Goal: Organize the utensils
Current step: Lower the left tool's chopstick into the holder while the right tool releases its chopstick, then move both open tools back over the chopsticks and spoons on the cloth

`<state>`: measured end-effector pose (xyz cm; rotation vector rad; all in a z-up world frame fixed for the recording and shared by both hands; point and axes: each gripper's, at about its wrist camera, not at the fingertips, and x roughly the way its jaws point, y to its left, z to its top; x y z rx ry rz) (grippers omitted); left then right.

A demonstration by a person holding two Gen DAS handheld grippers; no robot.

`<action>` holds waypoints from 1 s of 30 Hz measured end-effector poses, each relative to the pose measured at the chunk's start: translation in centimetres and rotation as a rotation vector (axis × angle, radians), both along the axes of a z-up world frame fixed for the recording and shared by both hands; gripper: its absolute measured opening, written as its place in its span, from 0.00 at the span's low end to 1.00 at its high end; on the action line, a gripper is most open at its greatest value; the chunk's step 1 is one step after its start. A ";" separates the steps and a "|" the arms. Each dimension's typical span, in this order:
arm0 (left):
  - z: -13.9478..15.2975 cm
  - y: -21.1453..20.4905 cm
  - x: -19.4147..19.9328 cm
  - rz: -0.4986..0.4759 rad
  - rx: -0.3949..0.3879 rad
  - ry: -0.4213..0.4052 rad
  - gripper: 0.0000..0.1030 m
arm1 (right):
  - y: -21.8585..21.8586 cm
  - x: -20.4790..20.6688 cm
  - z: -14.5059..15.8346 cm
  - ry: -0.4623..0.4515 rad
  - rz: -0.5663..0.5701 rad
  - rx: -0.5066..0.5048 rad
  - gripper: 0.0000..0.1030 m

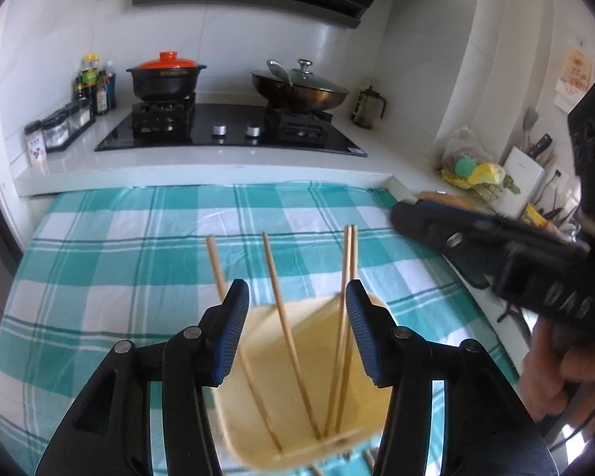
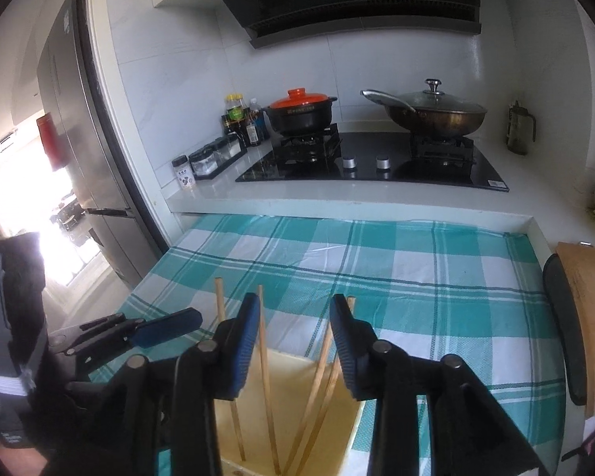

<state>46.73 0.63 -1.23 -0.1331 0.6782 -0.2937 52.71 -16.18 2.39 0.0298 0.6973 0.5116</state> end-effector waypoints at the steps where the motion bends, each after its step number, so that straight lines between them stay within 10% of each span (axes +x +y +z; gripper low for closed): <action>1: 0.2 0.4 -0.9 -0.001 0.002 0.004 0.52 | -0.3 -0.8 0.8 -0.017 0.003 -0.011 0.36; 8: -2.2 3.7 -12.3 -0.068 0.177 0.080 0.72 | -5.2 -11.9 4.0 -0.148 0.032 -0.172 0.51; 16: -10.7 5.1 -24.3 0.056 0.215 0.236 0.72 | -12.9 -26.2 -3.0 -0.095 -0.151 -0.393 0.51; 30: -14.2 1.3 -28.7 0.084 0.133 0.255 0.72 | -12.6 -35.5 -14.4 0.166 -0.273 -0.170 0.51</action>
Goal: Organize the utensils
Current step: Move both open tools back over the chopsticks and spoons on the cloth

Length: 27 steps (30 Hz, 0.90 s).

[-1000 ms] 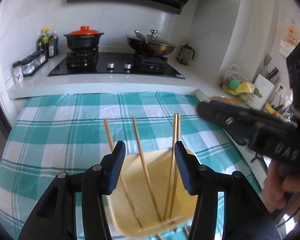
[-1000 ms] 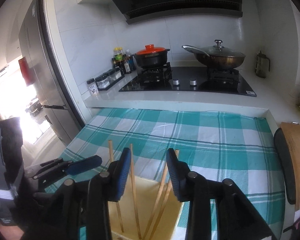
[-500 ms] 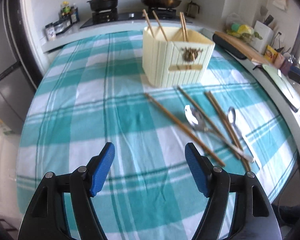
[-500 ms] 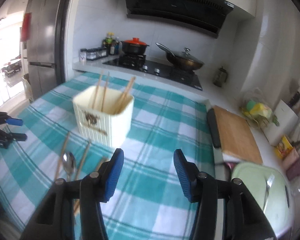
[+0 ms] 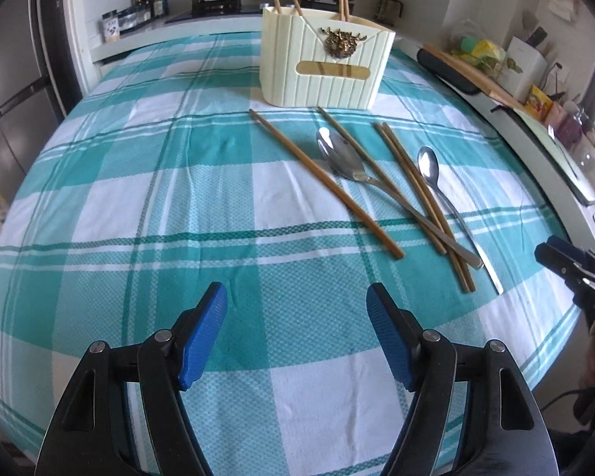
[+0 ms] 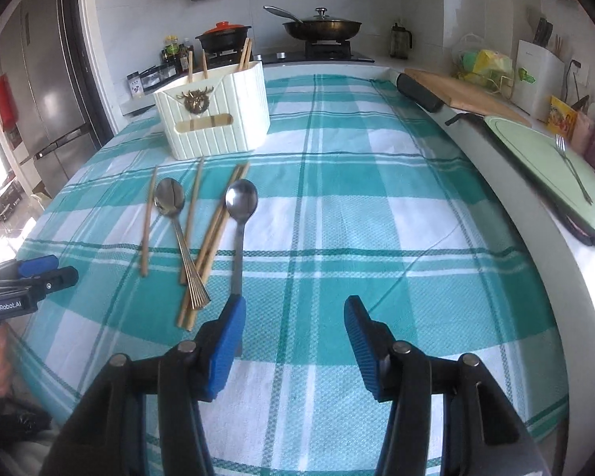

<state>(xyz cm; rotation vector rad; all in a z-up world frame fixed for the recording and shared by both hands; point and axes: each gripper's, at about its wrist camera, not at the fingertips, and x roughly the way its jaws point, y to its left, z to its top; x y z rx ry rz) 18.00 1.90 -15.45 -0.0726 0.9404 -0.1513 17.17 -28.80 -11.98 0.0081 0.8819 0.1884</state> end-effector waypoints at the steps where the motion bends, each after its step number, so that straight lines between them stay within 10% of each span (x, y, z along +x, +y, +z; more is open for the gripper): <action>1: 0.0 0.1 -0.1 0.005 -0.009 -0.001 0.72 | 0.2 -0.1 -0.1 0.003 -0.003 0.006 0.51; 27: -0.5 0.3 0.1 0.055 -0.013 0.015 0.76 | 2.7 3.7 -1.3 0.046 0.100 0.009 0.45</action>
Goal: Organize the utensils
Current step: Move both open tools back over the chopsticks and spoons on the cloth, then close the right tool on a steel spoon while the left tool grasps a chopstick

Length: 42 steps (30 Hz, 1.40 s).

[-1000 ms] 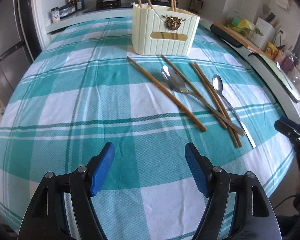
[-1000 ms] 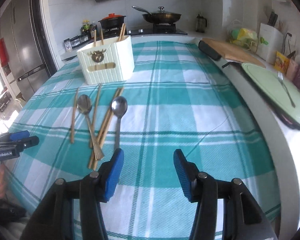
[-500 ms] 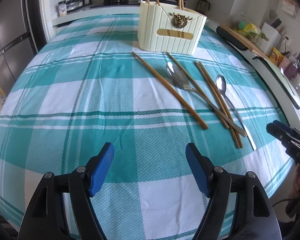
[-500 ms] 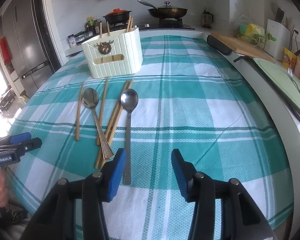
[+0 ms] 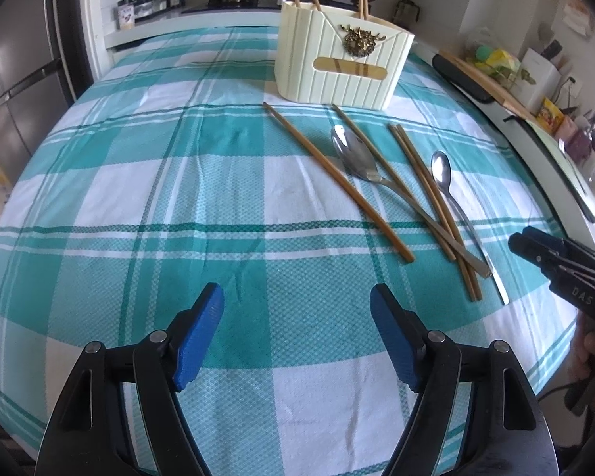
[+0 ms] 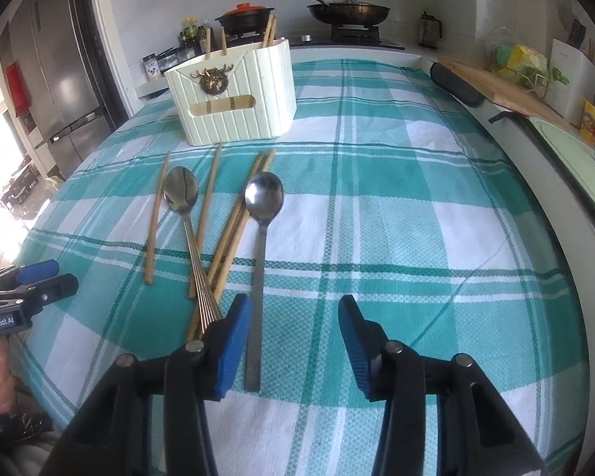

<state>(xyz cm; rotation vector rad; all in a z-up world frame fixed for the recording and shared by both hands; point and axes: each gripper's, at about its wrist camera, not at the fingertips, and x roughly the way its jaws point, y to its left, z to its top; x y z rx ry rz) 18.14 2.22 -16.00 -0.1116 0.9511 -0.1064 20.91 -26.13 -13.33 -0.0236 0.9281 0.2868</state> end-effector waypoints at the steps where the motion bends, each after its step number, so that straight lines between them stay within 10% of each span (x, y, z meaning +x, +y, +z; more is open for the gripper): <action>1: 0.0 0.1 -0.1 0.003 -0.002 -0.001 0.76 | 0.3 0.4 -0.1 -0.002 0.012 -0.002 0.45; 42: -0.8 1.5 2.0 0.038 0.001 0.027 0.76 | 5.4 11.0 -3.2 -0.006 0.098 -0.057 0.35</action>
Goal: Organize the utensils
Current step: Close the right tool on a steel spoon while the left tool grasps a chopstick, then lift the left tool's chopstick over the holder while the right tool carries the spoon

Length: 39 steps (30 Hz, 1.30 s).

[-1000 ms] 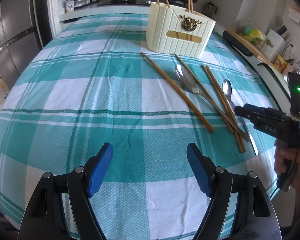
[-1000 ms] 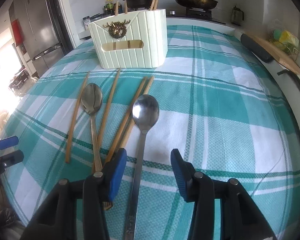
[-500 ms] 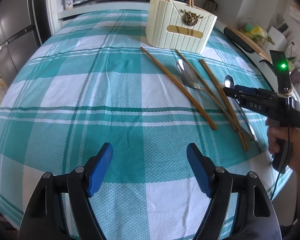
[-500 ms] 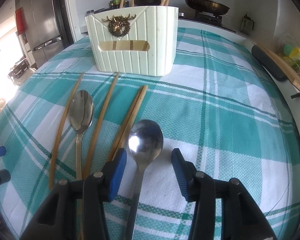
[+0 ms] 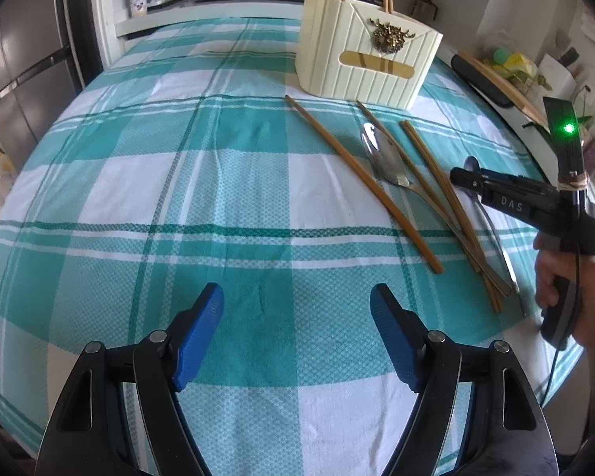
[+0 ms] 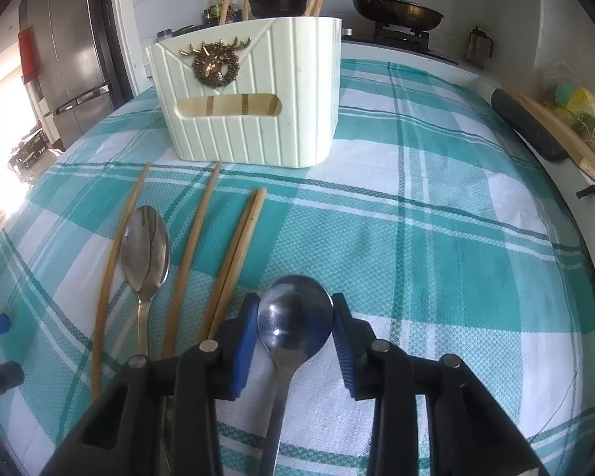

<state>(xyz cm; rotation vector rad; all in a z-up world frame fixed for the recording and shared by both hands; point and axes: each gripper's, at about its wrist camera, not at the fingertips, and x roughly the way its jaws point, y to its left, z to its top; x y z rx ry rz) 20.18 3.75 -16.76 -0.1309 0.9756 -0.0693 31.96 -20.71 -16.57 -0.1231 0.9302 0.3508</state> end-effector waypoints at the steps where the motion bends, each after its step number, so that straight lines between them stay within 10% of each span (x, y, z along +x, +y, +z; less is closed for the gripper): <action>1: 0.3 0.3 0.6 0.004 -0.012 -0.007 0.76 | 0.0 0.0 0.0 0.001 -0.002 0.001 0.35; 9: 2.4 1.9 8.0 0.060 -0.114 -0.034 0.75 | 0.0 -0.3 -0.2 -0.002 0.007 -0.010 0.35; 25: -1.2 -0.7 18.7 0.112 0.011 0.089 0.59 | -0.3 -0.2 -0.2 0.001 0.011 0.018 0.35; 31: -1.2 -1.5 19.2 0.086 0.023 0.085 0.12 | -0.3 -0.2 -0.2 -0.001 0.012 0.021 0.35; 39: -0.7 -0.8 18.9 0.077 -0.060 0.047 0.03 | -0.4 0.1 0.0 0.014 0.004 0.038 0.35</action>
